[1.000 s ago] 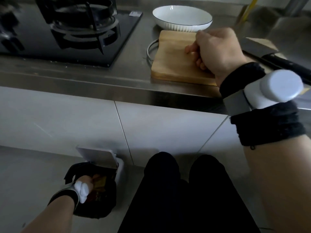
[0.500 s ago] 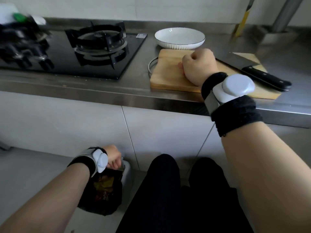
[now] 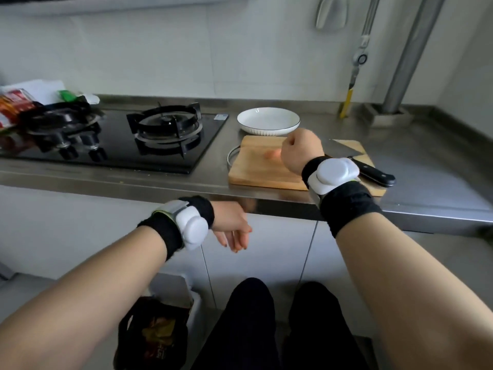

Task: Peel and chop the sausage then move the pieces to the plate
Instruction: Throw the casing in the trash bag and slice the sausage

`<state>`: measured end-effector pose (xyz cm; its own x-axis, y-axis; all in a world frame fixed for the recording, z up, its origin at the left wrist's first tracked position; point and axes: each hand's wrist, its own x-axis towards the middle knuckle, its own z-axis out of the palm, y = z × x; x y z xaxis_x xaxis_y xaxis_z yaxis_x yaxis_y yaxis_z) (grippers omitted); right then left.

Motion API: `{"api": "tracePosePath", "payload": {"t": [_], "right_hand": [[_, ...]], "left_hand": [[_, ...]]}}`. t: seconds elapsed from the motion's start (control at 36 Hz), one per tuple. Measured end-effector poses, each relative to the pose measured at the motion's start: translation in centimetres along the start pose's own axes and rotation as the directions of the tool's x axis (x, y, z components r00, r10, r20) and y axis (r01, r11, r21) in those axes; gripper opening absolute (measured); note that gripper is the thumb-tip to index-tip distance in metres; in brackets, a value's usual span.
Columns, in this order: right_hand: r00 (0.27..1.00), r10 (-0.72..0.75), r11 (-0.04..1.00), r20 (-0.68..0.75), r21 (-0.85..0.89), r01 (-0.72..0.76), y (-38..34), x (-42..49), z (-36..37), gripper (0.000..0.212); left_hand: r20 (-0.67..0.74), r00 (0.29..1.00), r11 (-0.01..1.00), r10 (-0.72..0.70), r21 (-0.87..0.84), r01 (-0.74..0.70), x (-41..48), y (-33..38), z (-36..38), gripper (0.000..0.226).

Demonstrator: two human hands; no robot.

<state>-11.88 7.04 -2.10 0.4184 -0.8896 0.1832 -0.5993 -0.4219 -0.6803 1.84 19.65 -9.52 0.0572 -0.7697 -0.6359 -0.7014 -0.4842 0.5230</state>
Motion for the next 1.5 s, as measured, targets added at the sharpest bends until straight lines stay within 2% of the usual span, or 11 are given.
{"api": "tracePosePath", "payload": {"t": [0.08,0.25,0.36,0.44,0.56,0.69,0.78,0.97,1.14,1.36,1.5], "right_hand": [[1.000,0.027,0.993,-0.016,-0.118,-0.029,0.6,0.3,-1.7,0.007],[0.994,0.018,0.909,-0.112,-0.411,-0.062,2.7,1.2,-3.9,0.032],[0.983,0.136,0.775,-0.124,-0.605,-0.183,3.7,1.3,-5.0,0.045],[0.969,0.225,0.751,-0.101,-0.616,-0.238,4.5,1.7,-5.2,0.046],[0.963,0.245,0.769,-0.116,-0.581,-0.266,5.3,2.3,-4.8,0.047],[0.967,0.213,0.797,-0.143,-0.547,-0.256,6.1,2.9,-4.7,0.041],[0.983,0.145,0.814,-0.111,-0.552,-0.183,6.3,3.1,-5.4,0.040],[0.990,-0.045,0.829,-0.136,-0.558,-0.039,5.4,3.5,-8.1,0.010],[1.000,0.009,0.830,0.017,-0.558,0.002,2.9,3.5,-8.5,0.003],[0.999,0.024,0.852,0.035,-0.523,-0.002,2.5,3.2,-7.3,0.006],[0.998,0.024,0.865,0.067,-0.502,0.013,2.1,3.2,-7.0,0.006]], "left_hand": [[-0.006,0.994,0.991,0.108,-0.077,-0.108,-1.5,4.0,-1.5,0.036],[-0.177,0.930,0.923,0.322,-0.161,-0.350,-3.1,8.6,-5.0,0.027],[-0.559,0.740,0.863,0.374,-0.083,-0.499,-1.3,10.1,-6.6,0.010],[-0.744,0.568,0.889,0.352,0.076,-0.452,1.6,10.5,-7.2,0.008],[-0.734,0.591,0.942,0.334,0.278,-0.188,3.6,11.3,-6.6,0.044],[-0.716,0.593,0.882,0.368,0.471,0.022,5.7,12.0,-6.4,0.041],[-0.708,0.577,0.882,0.407,0.468,-0.047,5.8,12.0,-6.2,0.020],[-0.777,0.521,0.935,0.353,0.302,-0.184,7.2,10.7,-7.0,0.023],[-0.786,0.514,0.939,0.344,0.287,-0.189,7.1,9.5,-7.1,0.024],[-0.787,0.539,0.954,0.300,0.235,-0.188,6.8,9.6,-6.9,0.012],[-0.785,0.483,0.921,0.388,0.307,-0.241,7.1,10.3,-6.8,0.010]]}}
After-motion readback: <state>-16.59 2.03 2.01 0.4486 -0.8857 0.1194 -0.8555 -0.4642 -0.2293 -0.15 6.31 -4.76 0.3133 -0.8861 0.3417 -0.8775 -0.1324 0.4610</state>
